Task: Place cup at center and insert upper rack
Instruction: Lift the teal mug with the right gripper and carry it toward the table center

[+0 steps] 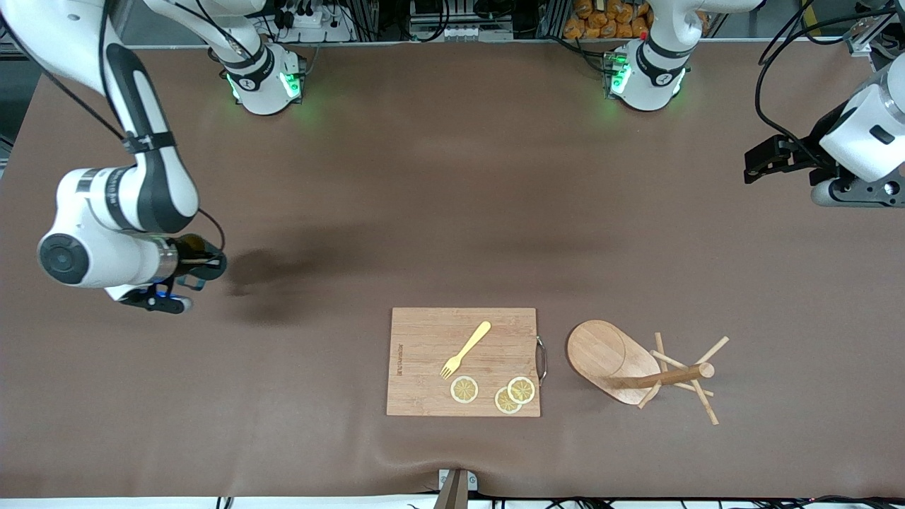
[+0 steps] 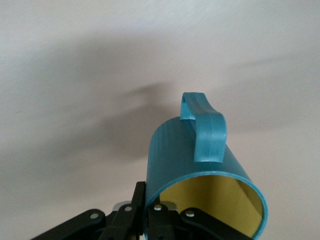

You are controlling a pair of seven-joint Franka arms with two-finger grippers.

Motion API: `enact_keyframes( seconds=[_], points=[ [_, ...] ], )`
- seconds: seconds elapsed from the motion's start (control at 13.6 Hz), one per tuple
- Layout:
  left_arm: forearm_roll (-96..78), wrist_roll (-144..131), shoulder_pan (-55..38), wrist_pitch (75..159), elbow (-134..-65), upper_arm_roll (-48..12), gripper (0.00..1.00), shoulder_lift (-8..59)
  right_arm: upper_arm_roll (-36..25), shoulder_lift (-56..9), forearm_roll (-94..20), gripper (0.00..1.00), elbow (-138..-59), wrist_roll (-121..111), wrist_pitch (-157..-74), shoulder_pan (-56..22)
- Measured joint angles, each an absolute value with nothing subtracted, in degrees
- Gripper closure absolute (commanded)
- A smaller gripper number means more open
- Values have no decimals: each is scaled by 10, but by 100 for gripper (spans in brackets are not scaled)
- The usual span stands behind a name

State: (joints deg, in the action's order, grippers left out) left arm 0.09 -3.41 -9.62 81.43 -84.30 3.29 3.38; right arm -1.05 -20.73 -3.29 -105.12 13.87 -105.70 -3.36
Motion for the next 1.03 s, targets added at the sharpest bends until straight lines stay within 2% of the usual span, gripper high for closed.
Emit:
enact_keyframes(
  seconds=[0.29,0.81,1.03],
  points=[
    [1,-34,-96,815,-843,33,0,34,-4,-199,-72,100,-1050,237,-1048,-77],
    [1,-34,-96,817,-843,33,0,34,-1,-197,-129,100,-1024,450,-1054,-205],
    [1,-34,-96,817,-844,33,0,34,0,-201,-161,100,-1010,532,-1085,-252]
  ],
)
